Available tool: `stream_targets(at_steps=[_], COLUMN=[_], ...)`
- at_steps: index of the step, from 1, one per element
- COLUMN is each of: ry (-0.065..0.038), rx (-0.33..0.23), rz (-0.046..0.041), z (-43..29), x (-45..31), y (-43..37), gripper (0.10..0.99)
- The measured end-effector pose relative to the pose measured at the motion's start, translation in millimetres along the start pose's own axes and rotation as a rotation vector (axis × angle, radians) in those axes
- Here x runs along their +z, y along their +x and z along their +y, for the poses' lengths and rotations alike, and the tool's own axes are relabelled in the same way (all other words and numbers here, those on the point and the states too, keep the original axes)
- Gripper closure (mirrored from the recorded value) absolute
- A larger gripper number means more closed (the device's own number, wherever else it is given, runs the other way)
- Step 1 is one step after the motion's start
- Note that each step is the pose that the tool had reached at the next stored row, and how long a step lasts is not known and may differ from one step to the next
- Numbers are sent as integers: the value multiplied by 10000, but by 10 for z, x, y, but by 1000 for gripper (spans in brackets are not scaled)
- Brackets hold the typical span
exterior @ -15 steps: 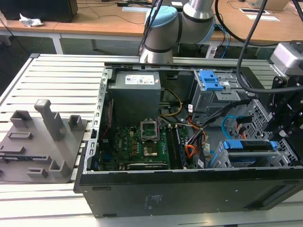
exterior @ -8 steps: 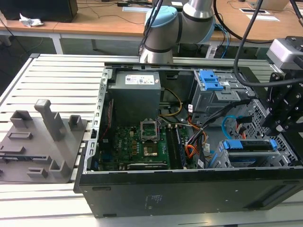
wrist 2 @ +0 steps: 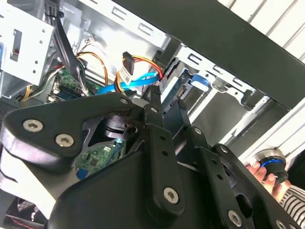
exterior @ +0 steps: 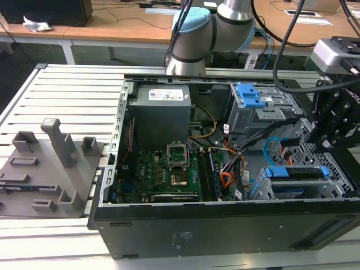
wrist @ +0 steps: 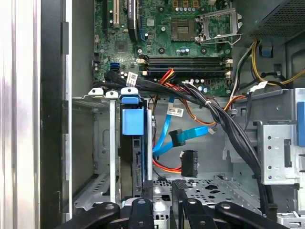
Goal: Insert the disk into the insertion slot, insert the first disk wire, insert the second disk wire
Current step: 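Insert the first disk wire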
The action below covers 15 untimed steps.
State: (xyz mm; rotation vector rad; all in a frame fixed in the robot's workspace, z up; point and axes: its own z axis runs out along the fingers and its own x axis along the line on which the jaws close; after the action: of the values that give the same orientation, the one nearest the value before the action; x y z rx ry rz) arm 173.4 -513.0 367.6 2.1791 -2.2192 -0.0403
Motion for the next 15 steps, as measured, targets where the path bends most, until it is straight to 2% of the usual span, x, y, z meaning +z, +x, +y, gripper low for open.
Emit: stream_targets(at_steps=[7,15], ry=[0,0], rx=[0,0], rz=[1,2], z=[2,3], x=[-1,-1], y=[-96,-170], gripper=[784,784])
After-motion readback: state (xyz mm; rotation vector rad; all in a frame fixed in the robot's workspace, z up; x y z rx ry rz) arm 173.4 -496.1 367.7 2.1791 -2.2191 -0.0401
